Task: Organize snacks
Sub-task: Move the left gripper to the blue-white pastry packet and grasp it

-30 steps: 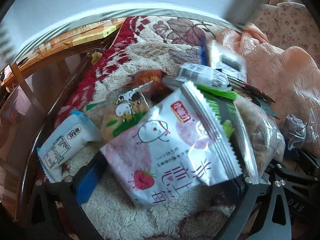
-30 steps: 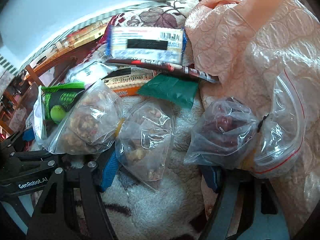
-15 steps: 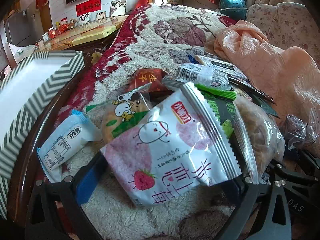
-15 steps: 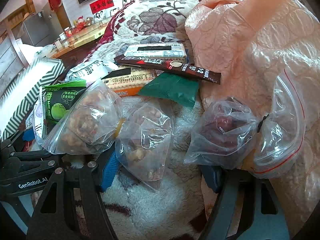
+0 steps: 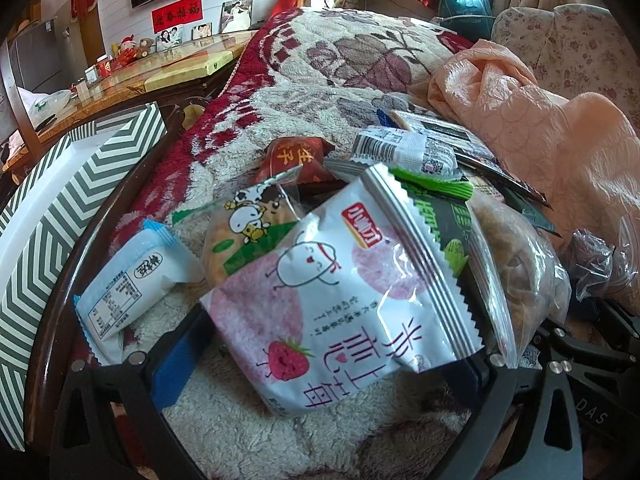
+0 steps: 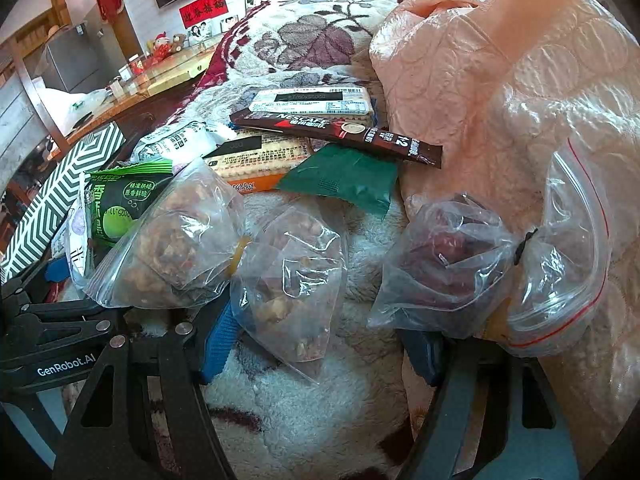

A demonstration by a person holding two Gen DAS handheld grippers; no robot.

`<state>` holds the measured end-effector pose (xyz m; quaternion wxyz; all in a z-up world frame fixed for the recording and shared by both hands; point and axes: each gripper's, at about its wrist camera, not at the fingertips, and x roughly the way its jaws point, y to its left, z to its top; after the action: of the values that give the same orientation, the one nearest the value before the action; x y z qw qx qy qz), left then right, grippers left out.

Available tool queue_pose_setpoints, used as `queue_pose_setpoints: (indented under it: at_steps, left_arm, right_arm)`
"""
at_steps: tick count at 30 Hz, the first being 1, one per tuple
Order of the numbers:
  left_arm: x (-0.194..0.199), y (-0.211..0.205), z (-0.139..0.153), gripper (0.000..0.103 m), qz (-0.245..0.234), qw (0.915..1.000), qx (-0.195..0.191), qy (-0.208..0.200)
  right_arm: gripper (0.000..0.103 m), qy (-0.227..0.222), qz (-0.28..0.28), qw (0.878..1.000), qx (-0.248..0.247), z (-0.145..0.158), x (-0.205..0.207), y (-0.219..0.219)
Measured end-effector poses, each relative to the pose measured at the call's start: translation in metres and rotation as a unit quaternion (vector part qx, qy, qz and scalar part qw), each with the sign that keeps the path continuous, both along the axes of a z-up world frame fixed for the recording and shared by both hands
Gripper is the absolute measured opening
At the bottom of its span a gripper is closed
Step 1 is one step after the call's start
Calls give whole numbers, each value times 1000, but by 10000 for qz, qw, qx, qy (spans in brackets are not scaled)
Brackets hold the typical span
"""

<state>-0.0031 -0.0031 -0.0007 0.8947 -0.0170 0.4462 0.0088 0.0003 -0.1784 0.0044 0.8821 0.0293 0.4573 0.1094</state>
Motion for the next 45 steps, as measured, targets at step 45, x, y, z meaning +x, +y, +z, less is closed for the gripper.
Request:
queue_pose_setpoints:
  at_steps: [45]
  left_arm:
    - [-37,46,44,103,-1001,9940,-411,-173]
  right_arm:
    - [72,-518,45,9979,381,46,-35,-3]
